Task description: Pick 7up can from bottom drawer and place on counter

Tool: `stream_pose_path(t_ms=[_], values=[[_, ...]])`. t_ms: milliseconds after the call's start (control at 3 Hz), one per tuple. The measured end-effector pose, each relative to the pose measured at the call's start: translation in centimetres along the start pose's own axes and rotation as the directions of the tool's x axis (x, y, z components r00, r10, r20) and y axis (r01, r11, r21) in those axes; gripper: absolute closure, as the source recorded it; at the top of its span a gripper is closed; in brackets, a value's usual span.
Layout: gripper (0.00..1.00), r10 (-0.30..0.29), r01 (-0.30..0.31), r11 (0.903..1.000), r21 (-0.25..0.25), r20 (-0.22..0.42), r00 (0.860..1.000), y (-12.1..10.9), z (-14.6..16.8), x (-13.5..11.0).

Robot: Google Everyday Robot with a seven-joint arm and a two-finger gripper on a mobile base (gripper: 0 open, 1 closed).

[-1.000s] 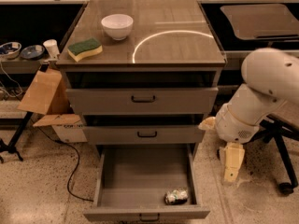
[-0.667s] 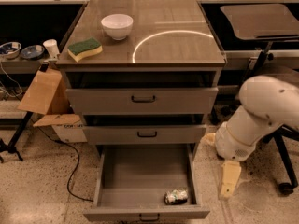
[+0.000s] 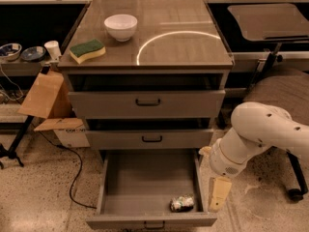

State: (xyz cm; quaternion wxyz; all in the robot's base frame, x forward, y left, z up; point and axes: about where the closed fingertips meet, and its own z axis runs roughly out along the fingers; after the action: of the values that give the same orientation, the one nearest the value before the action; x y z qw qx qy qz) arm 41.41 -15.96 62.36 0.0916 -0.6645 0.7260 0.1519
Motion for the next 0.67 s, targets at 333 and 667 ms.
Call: stream_pose_path(t_ms=[333, 667], values=[[0.00, -0.032, 0.031, 0.9995, 0.011, 0.055, 0.998, -2.3, 3.4, -0.7], [0.00, -0.035, 0.034, 0.9994, 0.012, 0.111, 0.993, -4.8, 7.9, -0.1]])
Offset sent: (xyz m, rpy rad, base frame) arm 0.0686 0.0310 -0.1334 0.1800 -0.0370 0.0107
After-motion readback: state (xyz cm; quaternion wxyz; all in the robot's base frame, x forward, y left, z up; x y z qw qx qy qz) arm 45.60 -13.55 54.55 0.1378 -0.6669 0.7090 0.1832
